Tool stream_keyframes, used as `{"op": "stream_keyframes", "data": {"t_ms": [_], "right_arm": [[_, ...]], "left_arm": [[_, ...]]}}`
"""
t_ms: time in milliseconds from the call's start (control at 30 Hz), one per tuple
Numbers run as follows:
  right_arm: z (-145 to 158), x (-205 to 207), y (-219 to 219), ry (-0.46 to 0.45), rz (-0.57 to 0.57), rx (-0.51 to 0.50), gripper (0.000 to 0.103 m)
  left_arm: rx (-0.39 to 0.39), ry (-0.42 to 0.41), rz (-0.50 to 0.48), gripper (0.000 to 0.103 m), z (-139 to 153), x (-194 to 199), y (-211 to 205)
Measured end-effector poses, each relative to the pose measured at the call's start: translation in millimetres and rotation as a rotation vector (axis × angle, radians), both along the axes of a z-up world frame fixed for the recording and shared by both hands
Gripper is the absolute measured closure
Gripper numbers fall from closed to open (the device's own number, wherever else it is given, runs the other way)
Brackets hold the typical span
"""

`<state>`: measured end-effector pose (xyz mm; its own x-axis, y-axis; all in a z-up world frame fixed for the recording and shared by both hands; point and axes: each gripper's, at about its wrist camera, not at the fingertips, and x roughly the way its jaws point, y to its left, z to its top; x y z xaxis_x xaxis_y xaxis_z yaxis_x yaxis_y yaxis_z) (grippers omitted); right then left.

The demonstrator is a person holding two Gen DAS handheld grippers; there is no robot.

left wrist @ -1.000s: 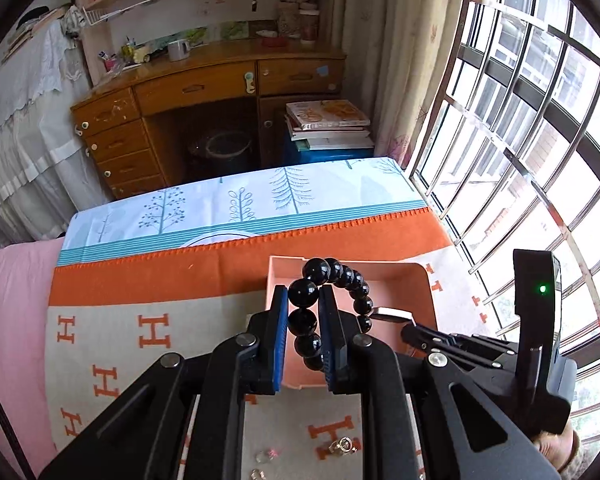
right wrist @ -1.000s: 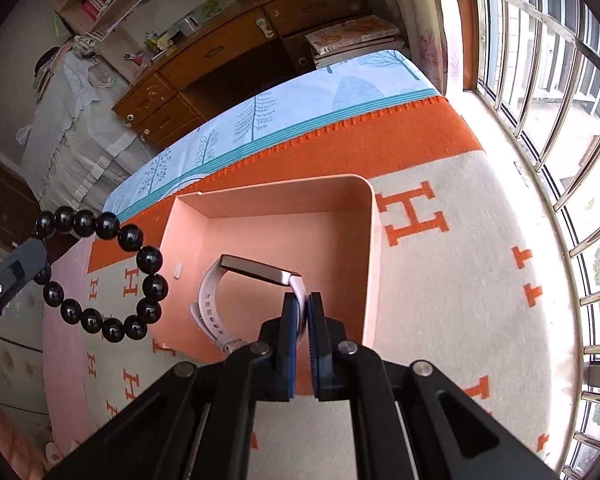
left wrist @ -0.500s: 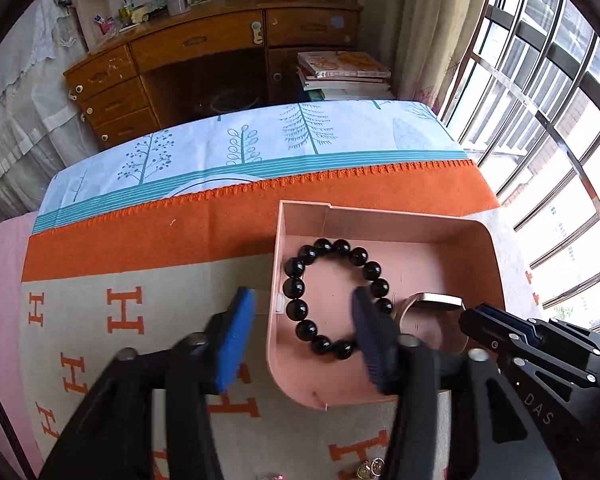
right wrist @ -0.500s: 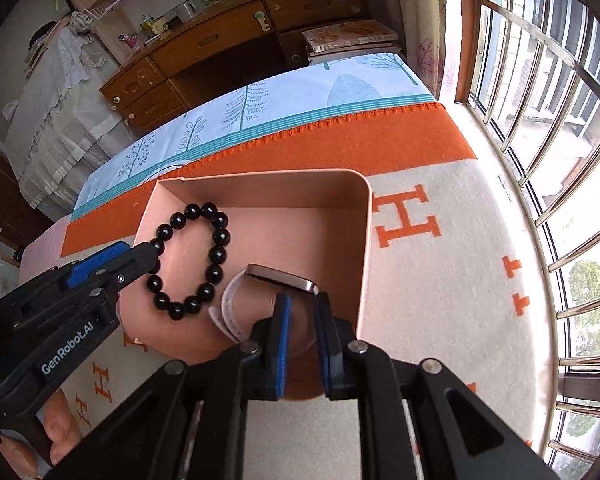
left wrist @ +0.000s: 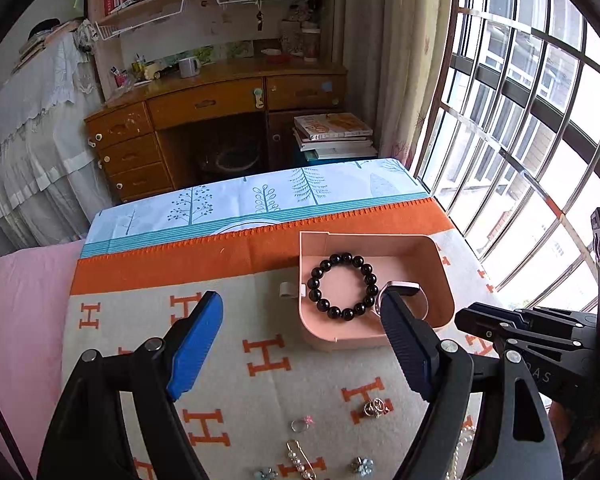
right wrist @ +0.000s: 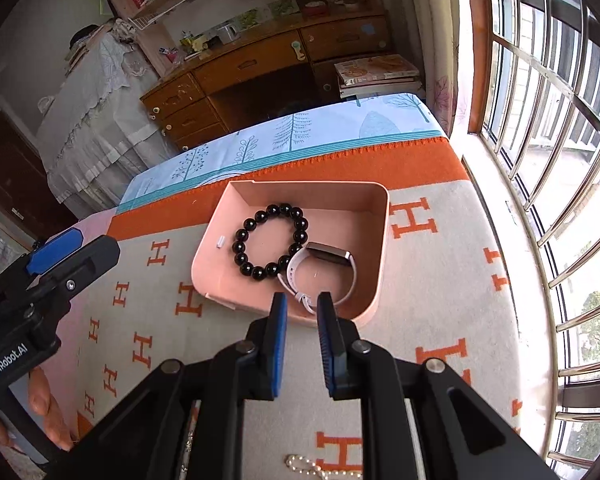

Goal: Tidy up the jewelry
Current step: 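Move the right tool to the pearl necklace and grasp it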

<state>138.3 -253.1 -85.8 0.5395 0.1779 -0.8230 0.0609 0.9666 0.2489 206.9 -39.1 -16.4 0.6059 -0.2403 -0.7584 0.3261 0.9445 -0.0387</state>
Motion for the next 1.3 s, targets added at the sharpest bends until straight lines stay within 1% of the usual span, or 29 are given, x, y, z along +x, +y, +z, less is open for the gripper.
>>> {"op": "stream_keyframes", "data": {"t_ms": [33, 133, 167, 267, 400, 467, 533, 633, 733, 800, 967, 1067, 1200, 1300], "right_arm": [[4, -7, 2, -0.008, 0.008, 0.004, 0.087], [14, -28, 8, -0.037, 0.029, -0.003, 0.078], [16, -36, 9, -0.048, 0.036, -0.009, 0.077], [23, -57, 12, -0.066, 0.058, -0.018, 0.077], [23, -81, 11, -0.072, 0.08, -0.007, 0.077], [21, -92, 11, -0.073, 0.087, -0.01, 0.076], [17, -103, 9, -0.069, 0.091, -0.004, 0.076], [11, -117, 6, -0.064, 0.087, 0.007, 0.075], [4, -128, 0, -0.064, 0.074, 0.004, 0.068], [1, -133, -4, -0.066, 0.063, -0.014, 0.067], [-18, -146, -13, -0.033, 0.046, -0.051, 0.067], [-39, -147, -17, 0.019, 0.046, -0.084, 0.067], [-68, -146, -24, 0.092, 0.044, -0.079, 0.067], [-80, -149, -22, 0.108, 0.05, -0.094, 0.067]], "left_arm": [[-0.007, 0.011, -0.003, 0.024, 3, -6, 4], [0.001, 0.025, 0.018, 0.024, 9, -25, 16], [0.003, 0.025, 0.028, 0.024, 10, -32, 20], [0.003, 0.028, 0.044, 0.024, 13, -53, 32], [-0.002, 0.036, 0.061, 0.023, 9, -81, 45], [-0.005, 0.047, 0.063, 0.023, 4, -93, 50], [0.011, 0.065, 0.082, 0.023, -5, -103, 54], [0.017, 0.108, 0.09, 0.023, -22, -112, 58], [0.022, 0.133, 0.095, 0.023, -39, -120, 62], [0.017, 0.125, 0.095, 0.023, -46, -126, 64], [0.021, 0.108, 0.093, 0.023, -62, -138, 70], [0.028, 0.117, 0.074, 0.023, -73, -142, 70], [0.051, 0.135, 0.032, 0.023, -89, -145, 68], [0.065, 0.158, 0.003, 0.023, -102, -145, 65]]}}
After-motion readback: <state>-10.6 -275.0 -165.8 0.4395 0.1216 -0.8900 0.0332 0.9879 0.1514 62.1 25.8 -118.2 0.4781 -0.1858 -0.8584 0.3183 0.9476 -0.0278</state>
